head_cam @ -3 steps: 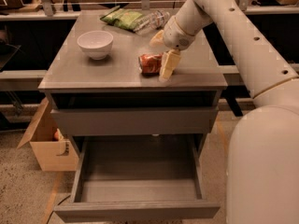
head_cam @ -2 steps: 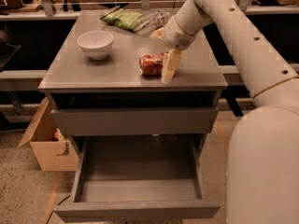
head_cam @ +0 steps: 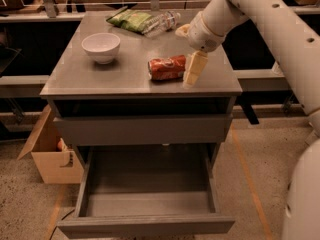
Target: Pick coke can from middle drawer and place on counter
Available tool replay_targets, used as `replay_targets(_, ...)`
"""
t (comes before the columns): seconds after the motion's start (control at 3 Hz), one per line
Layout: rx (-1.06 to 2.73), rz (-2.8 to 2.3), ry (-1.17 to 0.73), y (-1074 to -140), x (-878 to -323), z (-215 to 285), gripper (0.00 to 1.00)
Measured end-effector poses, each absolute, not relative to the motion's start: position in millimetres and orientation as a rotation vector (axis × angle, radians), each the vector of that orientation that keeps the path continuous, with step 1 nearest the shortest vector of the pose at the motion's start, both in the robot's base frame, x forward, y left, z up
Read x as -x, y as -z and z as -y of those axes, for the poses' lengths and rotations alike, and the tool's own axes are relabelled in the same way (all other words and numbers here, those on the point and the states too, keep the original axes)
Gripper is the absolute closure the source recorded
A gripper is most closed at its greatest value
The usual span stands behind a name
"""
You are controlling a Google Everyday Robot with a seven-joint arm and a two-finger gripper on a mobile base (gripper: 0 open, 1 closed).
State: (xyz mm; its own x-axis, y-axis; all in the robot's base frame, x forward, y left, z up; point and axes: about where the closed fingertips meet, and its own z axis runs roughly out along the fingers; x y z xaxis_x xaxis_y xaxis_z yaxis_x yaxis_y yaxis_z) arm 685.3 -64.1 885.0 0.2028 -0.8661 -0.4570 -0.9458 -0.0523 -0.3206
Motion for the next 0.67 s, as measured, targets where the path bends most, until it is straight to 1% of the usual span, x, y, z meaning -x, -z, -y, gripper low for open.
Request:
replay_targets(0.33,1.796,-1.756,-0.166,-895.7,-652.0,88.7,0.0)
replay_targets(0.67,1.602,-1.848,-0.173,-885.4,-618.9,125.4,0.0)
